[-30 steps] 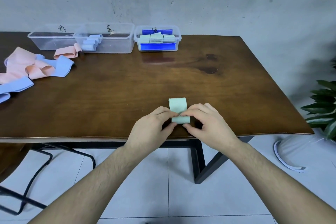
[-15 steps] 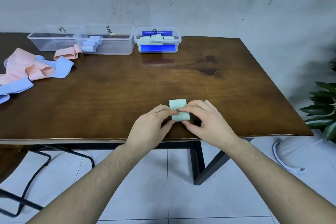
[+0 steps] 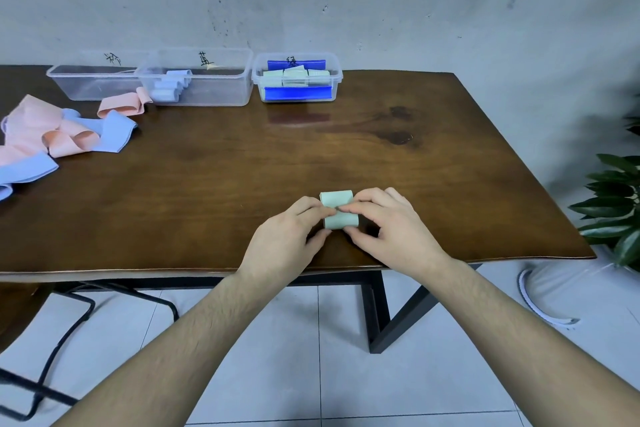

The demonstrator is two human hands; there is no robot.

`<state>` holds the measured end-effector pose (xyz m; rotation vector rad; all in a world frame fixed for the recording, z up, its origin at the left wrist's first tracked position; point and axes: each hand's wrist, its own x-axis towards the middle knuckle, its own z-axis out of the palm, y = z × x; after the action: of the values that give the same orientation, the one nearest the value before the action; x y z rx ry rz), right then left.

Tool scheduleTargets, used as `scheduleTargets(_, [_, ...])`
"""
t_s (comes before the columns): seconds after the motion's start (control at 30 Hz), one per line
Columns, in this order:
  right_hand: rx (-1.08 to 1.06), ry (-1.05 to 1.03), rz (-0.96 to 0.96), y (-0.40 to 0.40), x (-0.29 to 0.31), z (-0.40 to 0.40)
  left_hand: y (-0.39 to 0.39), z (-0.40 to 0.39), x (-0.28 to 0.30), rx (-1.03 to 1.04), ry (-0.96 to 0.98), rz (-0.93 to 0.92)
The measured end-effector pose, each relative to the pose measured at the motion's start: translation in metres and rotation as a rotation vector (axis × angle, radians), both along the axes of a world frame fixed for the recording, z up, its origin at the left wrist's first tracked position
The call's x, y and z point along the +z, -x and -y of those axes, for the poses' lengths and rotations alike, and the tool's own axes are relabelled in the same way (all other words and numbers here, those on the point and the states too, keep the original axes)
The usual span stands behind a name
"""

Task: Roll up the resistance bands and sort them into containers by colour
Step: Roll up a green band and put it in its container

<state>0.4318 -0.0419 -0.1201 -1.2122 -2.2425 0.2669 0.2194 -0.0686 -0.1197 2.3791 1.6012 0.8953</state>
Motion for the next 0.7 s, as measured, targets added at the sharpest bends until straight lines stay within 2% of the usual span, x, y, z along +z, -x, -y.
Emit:
scheduleTargets(0.37, [-0.002,0.042,0.012,0.001,0.003,-0.007,-0.002,-0.004,0.001,0.018,0.028,0.031])
scheduleTargets(0.7, [-0.007,0.000,0.059,0.000,0.004,-0.010,-0.002,-0.011,0.002,0.013,-0.022,-0.044])
